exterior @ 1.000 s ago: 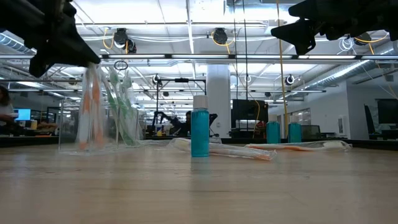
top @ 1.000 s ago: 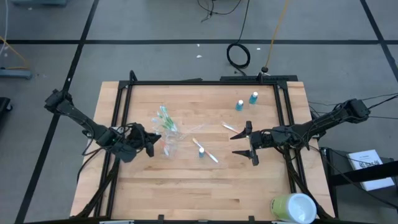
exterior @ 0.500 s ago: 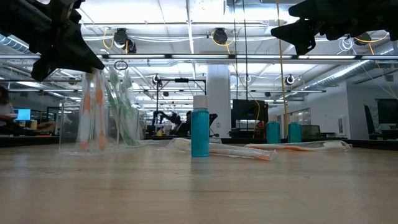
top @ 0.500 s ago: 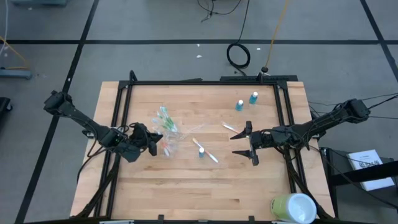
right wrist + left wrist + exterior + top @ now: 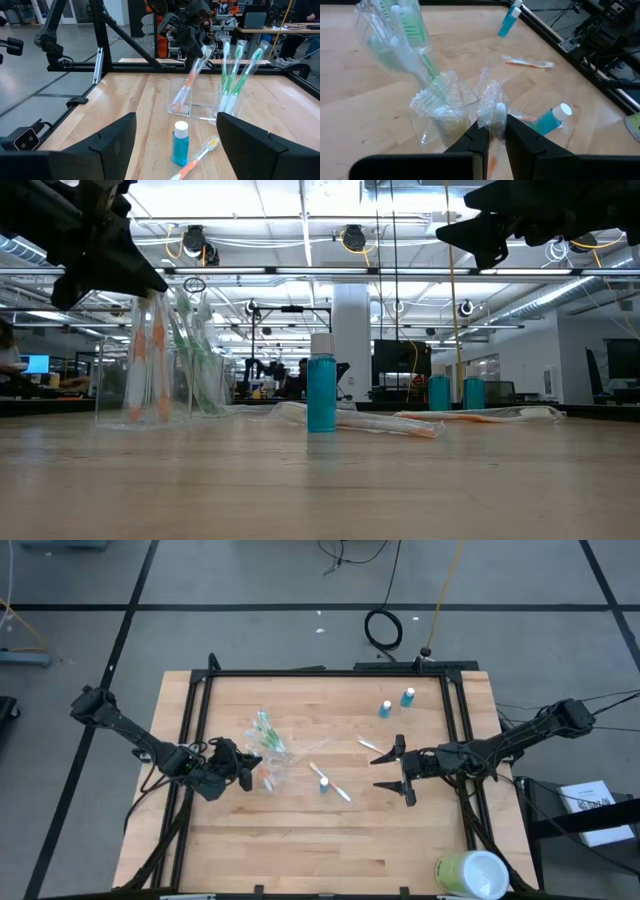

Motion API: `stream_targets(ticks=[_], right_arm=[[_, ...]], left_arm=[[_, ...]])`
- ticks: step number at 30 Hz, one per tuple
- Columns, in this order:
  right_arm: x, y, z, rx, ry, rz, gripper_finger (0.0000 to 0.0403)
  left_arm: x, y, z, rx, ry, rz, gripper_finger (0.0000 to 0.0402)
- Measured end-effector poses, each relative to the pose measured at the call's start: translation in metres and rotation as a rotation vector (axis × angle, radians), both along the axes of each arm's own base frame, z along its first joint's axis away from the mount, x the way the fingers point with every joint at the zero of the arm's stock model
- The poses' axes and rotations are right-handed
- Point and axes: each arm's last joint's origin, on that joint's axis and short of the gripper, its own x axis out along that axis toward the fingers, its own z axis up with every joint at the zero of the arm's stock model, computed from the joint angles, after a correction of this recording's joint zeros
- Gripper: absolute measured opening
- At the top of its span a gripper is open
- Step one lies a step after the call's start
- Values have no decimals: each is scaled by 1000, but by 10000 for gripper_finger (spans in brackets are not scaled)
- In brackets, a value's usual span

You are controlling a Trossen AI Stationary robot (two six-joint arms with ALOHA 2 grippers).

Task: Pick & Place toothbrushing station
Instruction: Put the orange toothbrush into the bottom section of the transparent organizer

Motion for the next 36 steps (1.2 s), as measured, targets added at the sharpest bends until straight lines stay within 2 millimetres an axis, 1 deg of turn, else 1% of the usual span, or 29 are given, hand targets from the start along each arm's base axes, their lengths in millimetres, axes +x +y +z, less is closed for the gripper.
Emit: stream_targets(ticks=[4, 6, 9, 14, 16, 19, 22, 26, 31, 36], right_arm=[[0, 0, 0, 6, 0, 0, 267], [0, 0, 0, 6, 0, -1, 267], [0, 0, 0, 6, 0, -1, 267], [0, 0, 0, 6, 0, -1, 267], [0, 0, 0, 6, 0, 0, 267], [0, 0, 0, 6, 0, 0, 267], [0, 0, 0, 6, 0, 0, 267], [0, 0, 0, -1, 0, 0, 267], [0, 0, -1, -7, 5, 1, 267], [-1, 0, -8, -28, 81, -4, 267]], left_arm=[[1, -1, 1, 21, -2, -20, 50], [2, -2, 3, 35, -7, -39, 64], [4, -2, 4, 47, -11, -56, 100], [3, -3, 4, 38, -3, -84, 172], [2, -2, 7, 38, -14, -88, 194], [-1, 0, 12, 33, -41, -89, 216], [-5, 3, 19, 43, -70, -98, 228], [-11, 6, 28, 88, -101, -127, 230], [-19, 11, 46, 175, -174, -185, 230], [-25, 14, 66, 374, -240, -241, 230]])
